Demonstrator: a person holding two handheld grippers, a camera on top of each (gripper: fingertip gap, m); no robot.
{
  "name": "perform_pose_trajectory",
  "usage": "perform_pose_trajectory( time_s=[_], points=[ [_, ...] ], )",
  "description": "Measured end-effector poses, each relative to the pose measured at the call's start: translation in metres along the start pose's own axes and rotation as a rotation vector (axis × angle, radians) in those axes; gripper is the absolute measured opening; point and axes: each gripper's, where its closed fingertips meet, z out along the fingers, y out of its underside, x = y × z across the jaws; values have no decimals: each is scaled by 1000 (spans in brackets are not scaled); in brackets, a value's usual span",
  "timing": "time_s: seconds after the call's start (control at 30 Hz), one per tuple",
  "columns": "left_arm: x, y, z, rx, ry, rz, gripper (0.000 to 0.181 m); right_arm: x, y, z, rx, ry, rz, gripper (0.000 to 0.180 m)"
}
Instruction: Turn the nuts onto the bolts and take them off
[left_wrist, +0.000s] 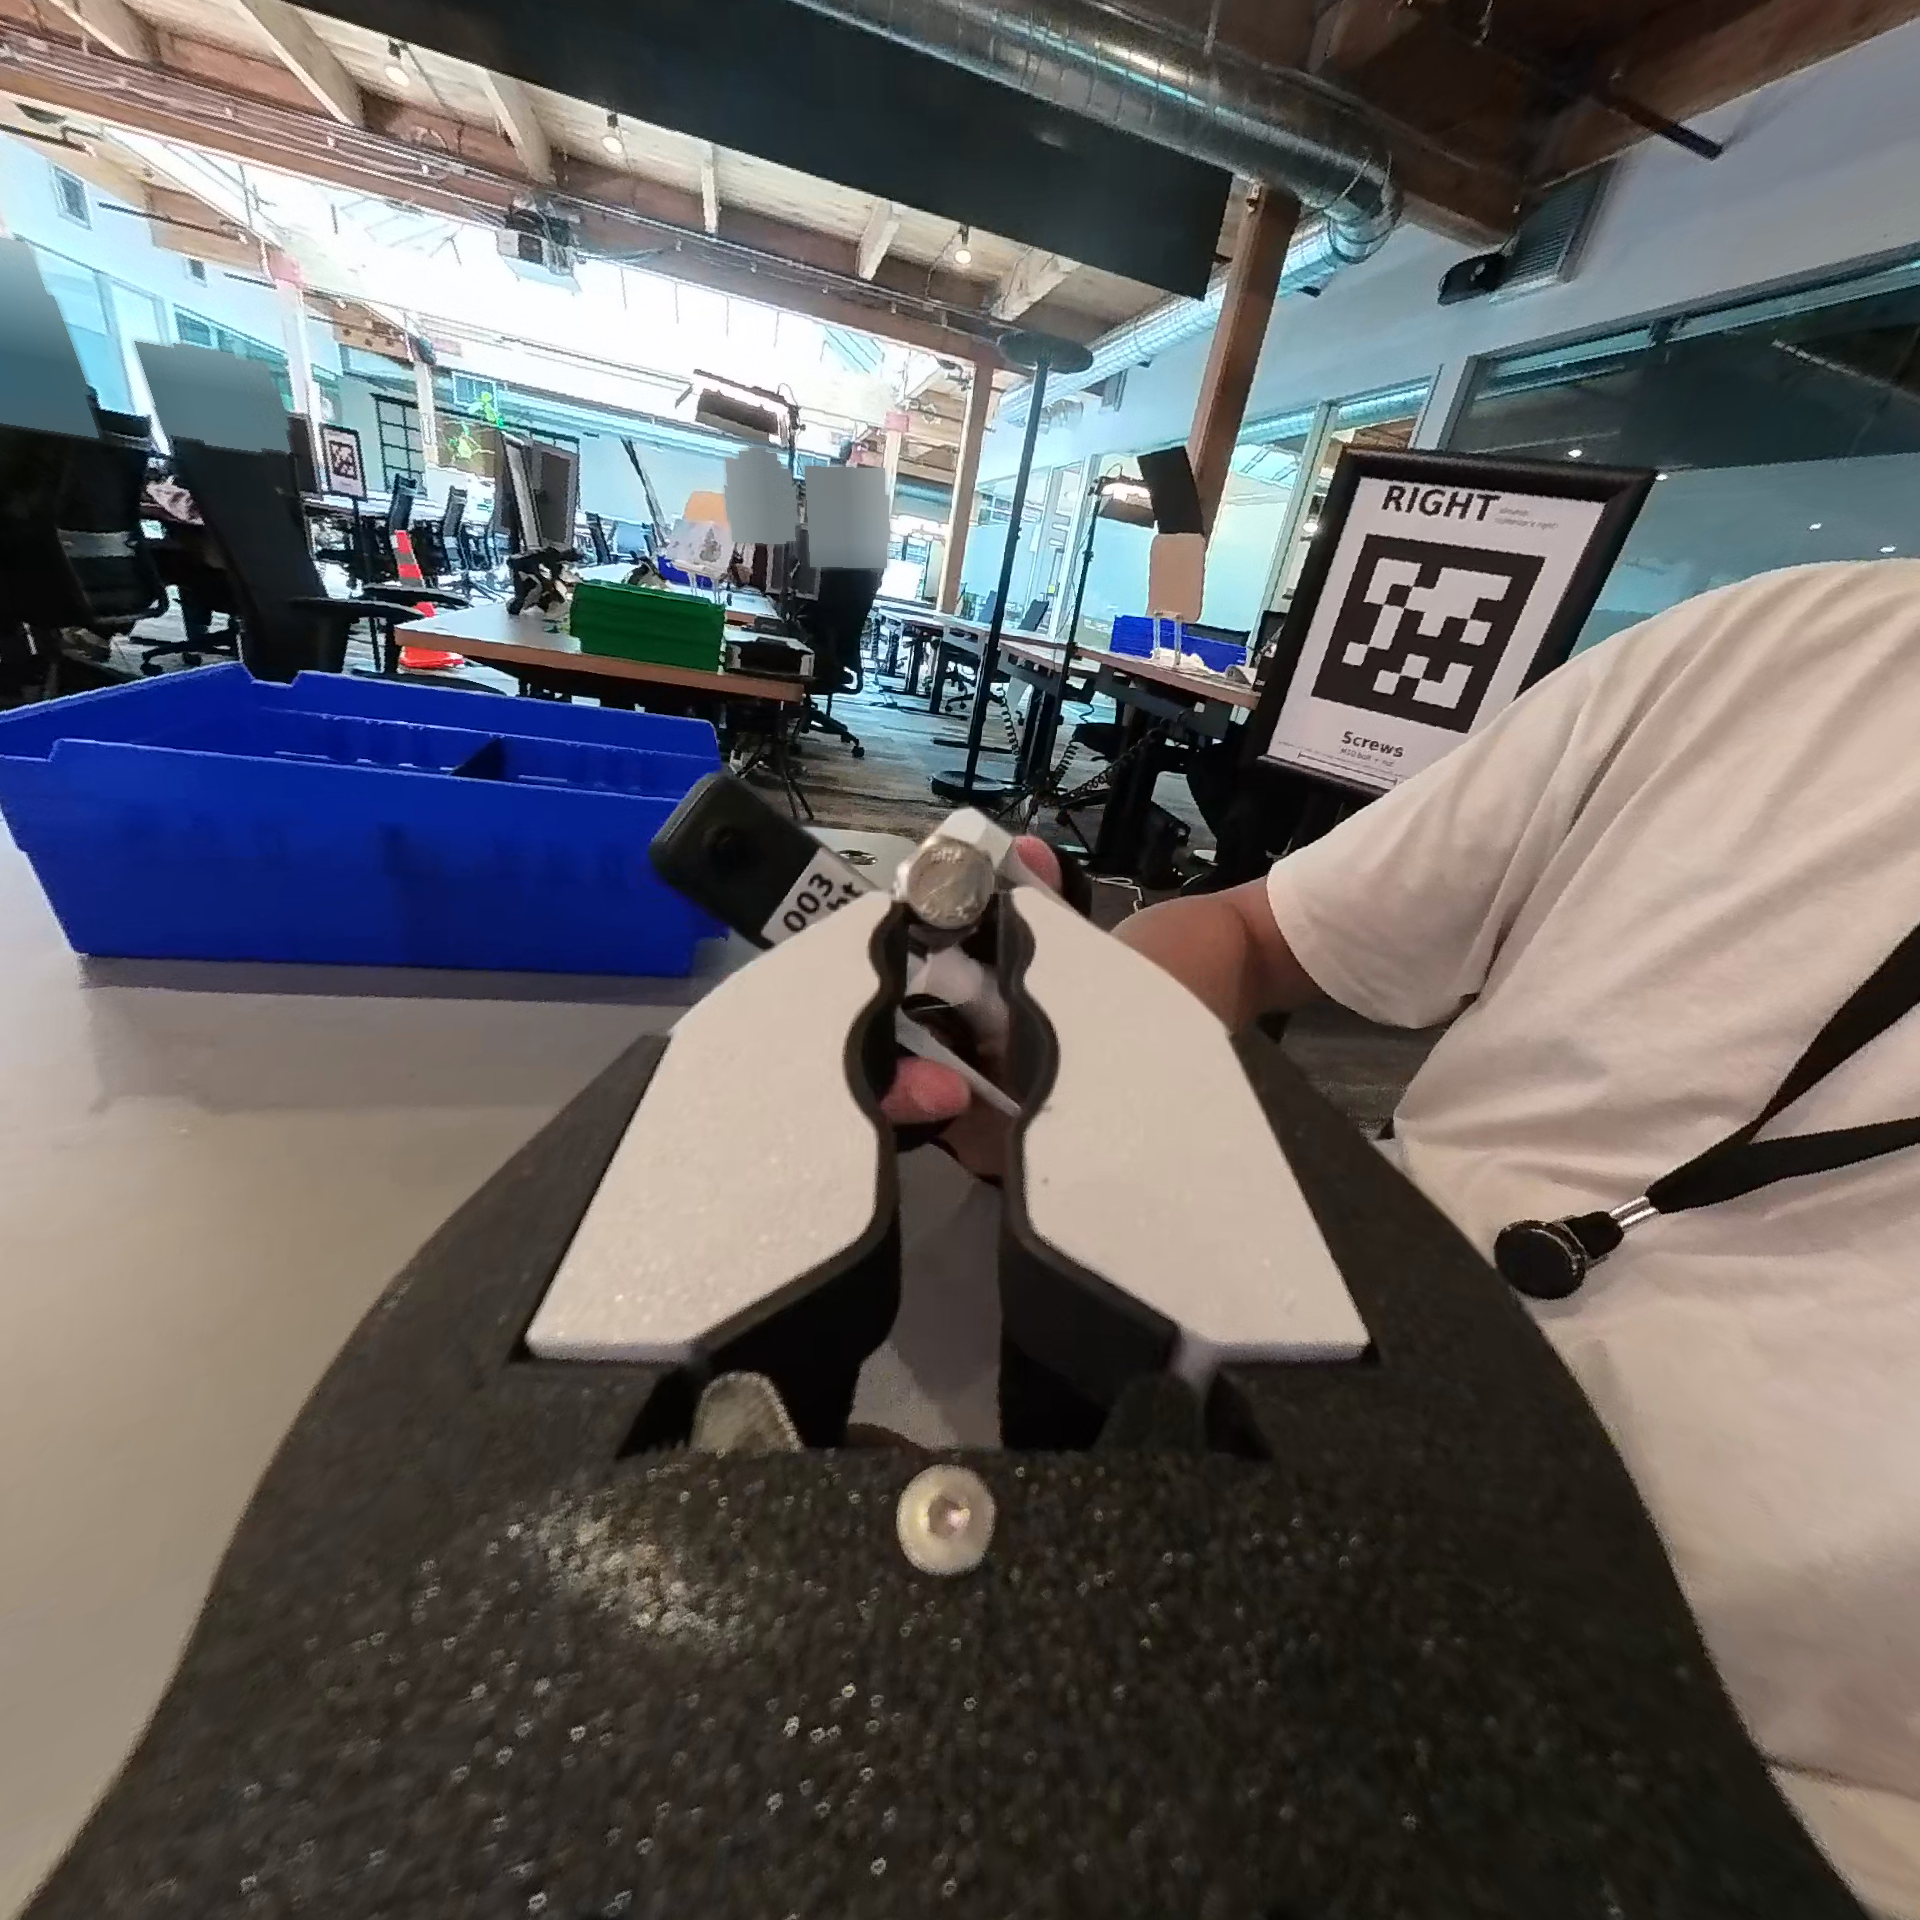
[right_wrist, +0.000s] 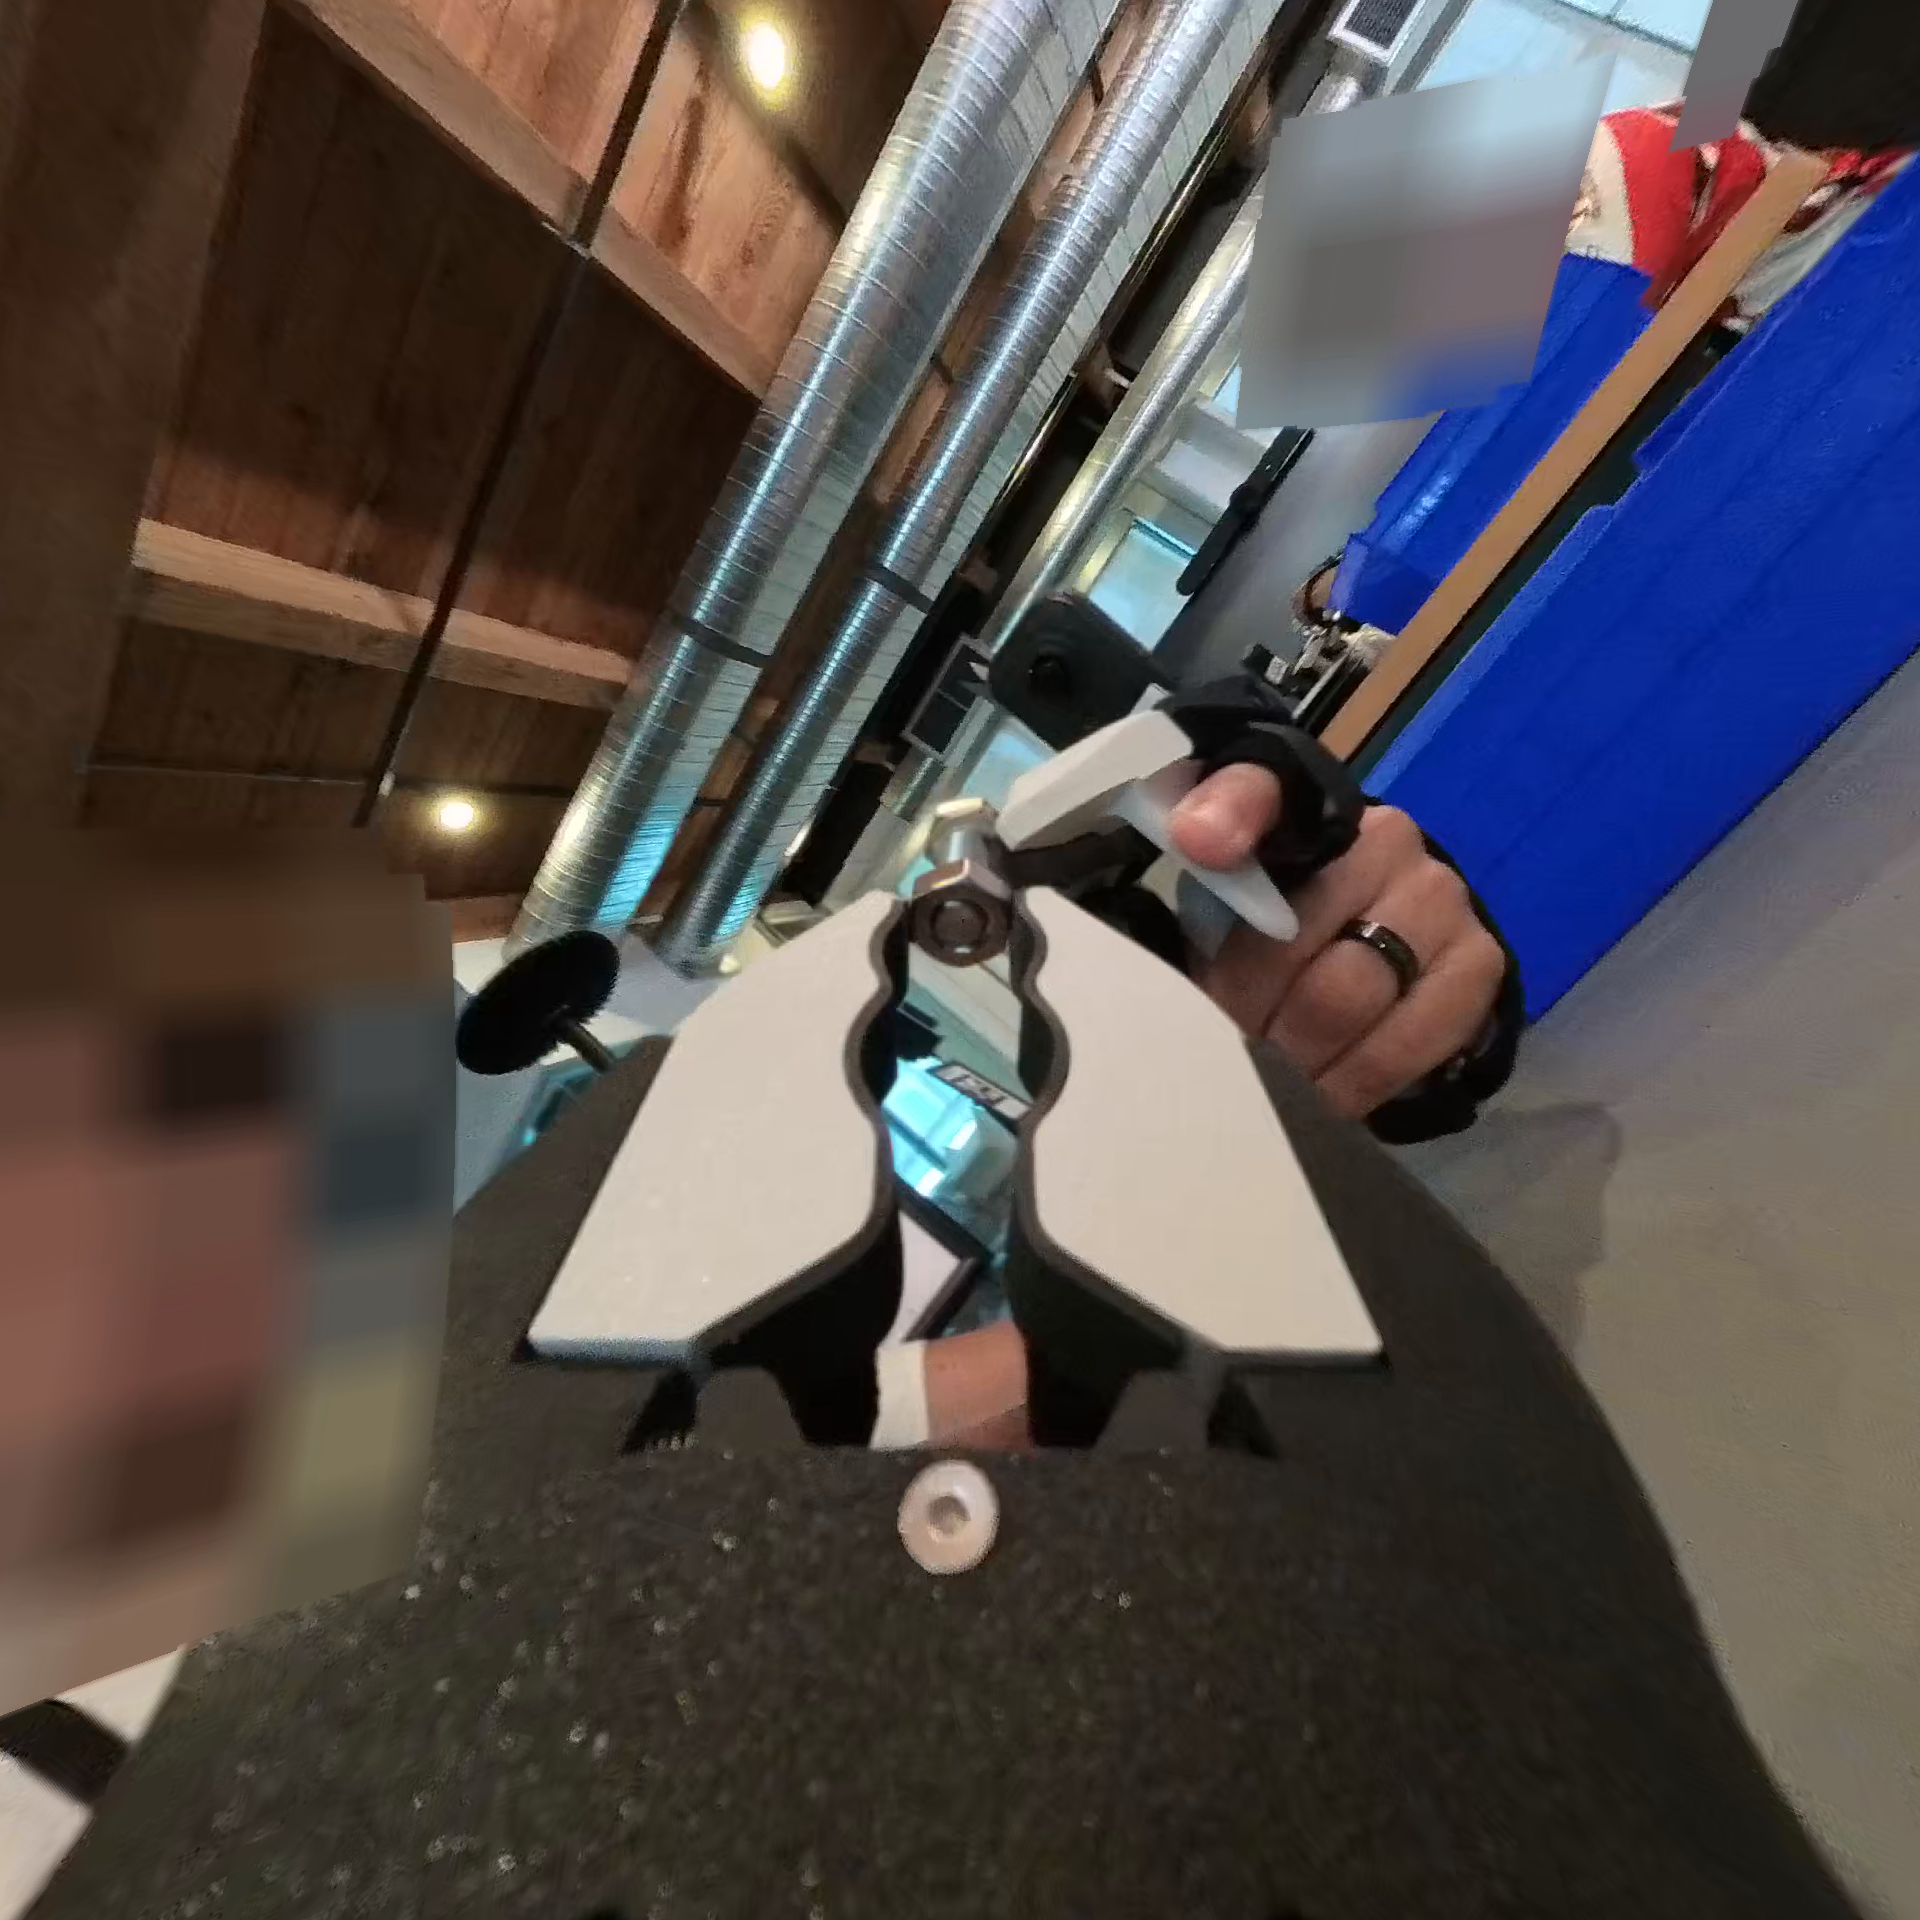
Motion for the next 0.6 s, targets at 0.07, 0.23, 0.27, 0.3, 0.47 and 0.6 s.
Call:
perform_pose_trajectory(
  time_s=[0.07, 0.23, 0.27, 0.3, 0.47, 0.6],
  points=[
    [2, -2, 0, 7, 12, -3, 16, -1, 3, 1, -43, 30, -114, 18],
    [4, 0, 1, 5, 31, -29, 16, 3, 4, -1, -235, 260, -877, 17],
    [4, -1, 1, 10, 36, -37, 16, 3, 2, -2, -286, 308, -1060, 17],
    [4, -1, 1, 14, 40, -44, 16, 4, 0, -2, -328, 356, -1254, 17],
    [2, -4, -2, 35, 45, -65, 15, 1, -12, 1, -526, 580, -2282, 18],
    [6, -7, -3, 54, 76, -70, 15, -5, -7, 4, -525, 641, -2802, 18]
  ],
)
